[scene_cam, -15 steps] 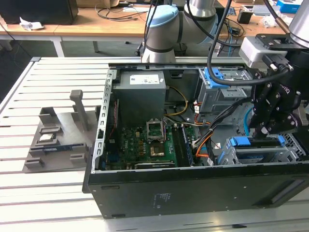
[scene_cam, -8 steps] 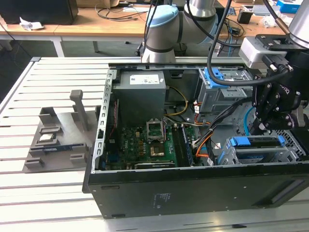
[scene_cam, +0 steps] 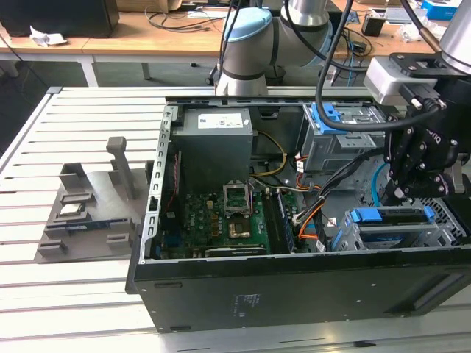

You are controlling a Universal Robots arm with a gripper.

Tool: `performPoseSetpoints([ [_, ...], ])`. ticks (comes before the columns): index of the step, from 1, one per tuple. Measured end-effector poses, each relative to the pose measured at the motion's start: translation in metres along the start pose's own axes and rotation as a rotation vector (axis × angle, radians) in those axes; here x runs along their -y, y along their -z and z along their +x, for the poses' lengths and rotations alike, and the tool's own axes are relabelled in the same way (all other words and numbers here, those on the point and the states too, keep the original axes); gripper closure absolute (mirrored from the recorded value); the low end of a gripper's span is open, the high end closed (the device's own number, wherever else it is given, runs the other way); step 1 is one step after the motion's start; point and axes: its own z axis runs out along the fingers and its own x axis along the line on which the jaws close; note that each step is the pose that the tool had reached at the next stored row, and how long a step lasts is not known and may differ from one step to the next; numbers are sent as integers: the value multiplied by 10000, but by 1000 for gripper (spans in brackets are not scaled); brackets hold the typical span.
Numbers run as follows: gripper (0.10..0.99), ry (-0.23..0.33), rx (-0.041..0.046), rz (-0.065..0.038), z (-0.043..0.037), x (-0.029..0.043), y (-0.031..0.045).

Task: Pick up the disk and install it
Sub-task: 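Insert the first disk wire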

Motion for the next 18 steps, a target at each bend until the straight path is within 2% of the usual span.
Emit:
performPoseSetpoints([
  [1,980,0,0,0,0,0,-4],
  [3,851,0,0,0,0,0,-9],
  [4,725,0,0,0,0,0,-10],
  [7,725,0,-1,-4,-17,27,-10],
  [8,725,0,-1,-24,-38,98,-11],
  [14,725,0,-3,-80,-79,386,-17],
  [15,725,3,-4,-92,-89,469,-19],
  [16,725,1,-13,-95,-91,505,-19],
  [18,725,0,-44,-94,-92,521,-18],
])
